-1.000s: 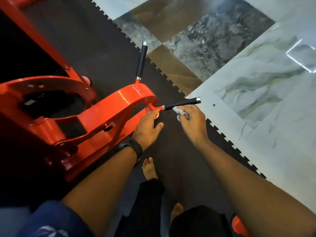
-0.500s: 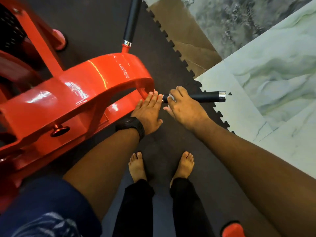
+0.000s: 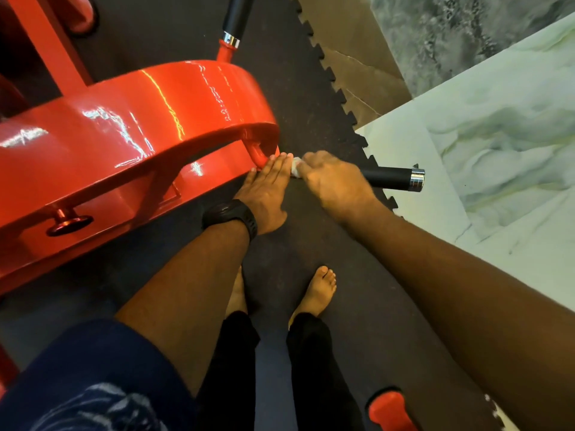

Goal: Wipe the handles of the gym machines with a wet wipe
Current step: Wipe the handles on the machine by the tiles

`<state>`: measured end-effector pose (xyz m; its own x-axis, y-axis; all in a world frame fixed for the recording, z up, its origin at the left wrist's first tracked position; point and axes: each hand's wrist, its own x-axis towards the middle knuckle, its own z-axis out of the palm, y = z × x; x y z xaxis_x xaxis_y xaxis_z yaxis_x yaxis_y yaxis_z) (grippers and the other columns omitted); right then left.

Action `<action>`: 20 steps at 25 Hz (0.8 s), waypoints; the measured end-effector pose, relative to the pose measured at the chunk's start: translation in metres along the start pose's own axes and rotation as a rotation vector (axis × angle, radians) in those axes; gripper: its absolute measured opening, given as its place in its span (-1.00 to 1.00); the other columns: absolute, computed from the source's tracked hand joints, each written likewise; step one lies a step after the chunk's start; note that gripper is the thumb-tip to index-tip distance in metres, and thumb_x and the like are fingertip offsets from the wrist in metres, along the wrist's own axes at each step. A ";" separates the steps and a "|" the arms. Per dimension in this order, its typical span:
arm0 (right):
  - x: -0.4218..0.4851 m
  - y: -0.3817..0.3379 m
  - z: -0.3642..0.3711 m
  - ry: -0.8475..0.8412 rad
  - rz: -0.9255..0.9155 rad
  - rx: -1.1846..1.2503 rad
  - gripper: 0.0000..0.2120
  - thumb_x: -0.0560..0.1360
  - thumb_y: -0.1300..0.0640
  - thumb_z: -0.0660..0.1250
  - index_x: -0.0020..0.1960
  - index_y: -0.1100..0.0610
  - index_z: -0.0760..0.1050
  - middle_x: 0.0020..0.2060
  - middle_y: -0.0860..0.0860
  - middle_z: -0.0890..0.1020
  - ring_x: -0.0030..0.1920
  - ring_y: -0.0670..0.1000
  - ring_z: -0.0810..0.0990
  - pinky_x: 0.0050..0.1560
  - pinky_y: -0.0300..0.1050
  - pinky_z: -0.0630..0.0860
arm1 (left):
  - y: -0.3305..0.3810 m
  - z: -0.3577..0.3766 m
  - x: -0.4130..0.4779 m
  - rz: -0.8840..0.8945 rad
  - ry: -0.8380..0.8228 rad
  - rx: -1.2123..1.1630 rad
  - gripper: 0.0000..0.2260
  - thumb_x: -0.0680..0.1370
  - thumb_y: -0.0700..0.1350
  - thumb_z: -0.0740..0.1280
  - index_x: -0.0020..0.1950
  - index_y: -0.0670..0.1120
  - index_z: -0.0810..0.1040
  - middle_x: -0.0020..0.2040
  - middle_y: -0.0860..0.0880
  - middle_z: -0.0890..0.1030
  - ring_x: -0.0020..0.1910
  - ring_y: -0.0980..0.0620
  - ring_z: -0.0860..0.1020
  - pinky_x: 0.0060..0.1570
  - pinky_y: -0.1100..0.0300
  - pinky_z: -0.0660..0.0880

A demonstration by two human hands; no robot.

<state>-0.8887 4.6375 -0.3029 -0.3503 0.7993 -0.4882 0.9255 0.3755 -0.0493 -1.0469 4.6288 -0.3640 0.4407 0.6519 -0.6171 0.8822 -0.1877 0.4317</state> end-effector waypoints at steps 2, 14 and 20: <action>-0.002 0.013 -0.002 -0.003 0.138 0.047 -0.44 0.54 0.26 0.35 0.50 0.14 0.26 0.32 0.14 0.45 0.35 0.14 0.43 0.26 0.08 0.48 | -0.001 0.001 0.002 0.014 -0.005 -0.017 -0.04 0.50 -0.15 0.38 0.62 -0.03 -0.30 0.63 0.03 -0.26 0.60 0.03 -0.25 0.54 -0.02 -0.21; 0.011 0.019 -0.009 -0.032 0.167 0.091 -0.71 0.55 0.26 0.25 0.22 0.08 0.56 0.04 0.14 0.60 0.01 0.22 0.61 -0.01 0.02 0.51 | 0.000 0.006 0.005 -0.031 -0.010 -0.015 0.00 0.47 -0.19 0.37 0.60 0.01 -0.35 0.62 0.09 -0.30 0.59 0.07 -0.29 0.56 -0.04 -0.20; -0.011 0.026 -0.014 -0.022 0.222 0.011 -0.63 0.55 0.28 0.33 0.34 0.16 0.45 0.13 0.16 0.55 0.07 0.18 0.57 0.06 0.06 0.54 | -0.002 0.006 0.004 -0.029 0.005 0.002 0.00 0.46 -0.21 0.38 0.61 0.00 -0.33 0.62 0.09 -0.28 0.60 0.07 -0.27 0.55 -0.06 -0.17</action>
<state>-0.8632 4.6454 -0.2863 -0.1351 0.8511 -0.5073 0.9811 0.1865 0.0515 -1.0459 4.6269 -0.3712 0.4141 0.6611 -0.6257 0.8949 -0.1699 0.4127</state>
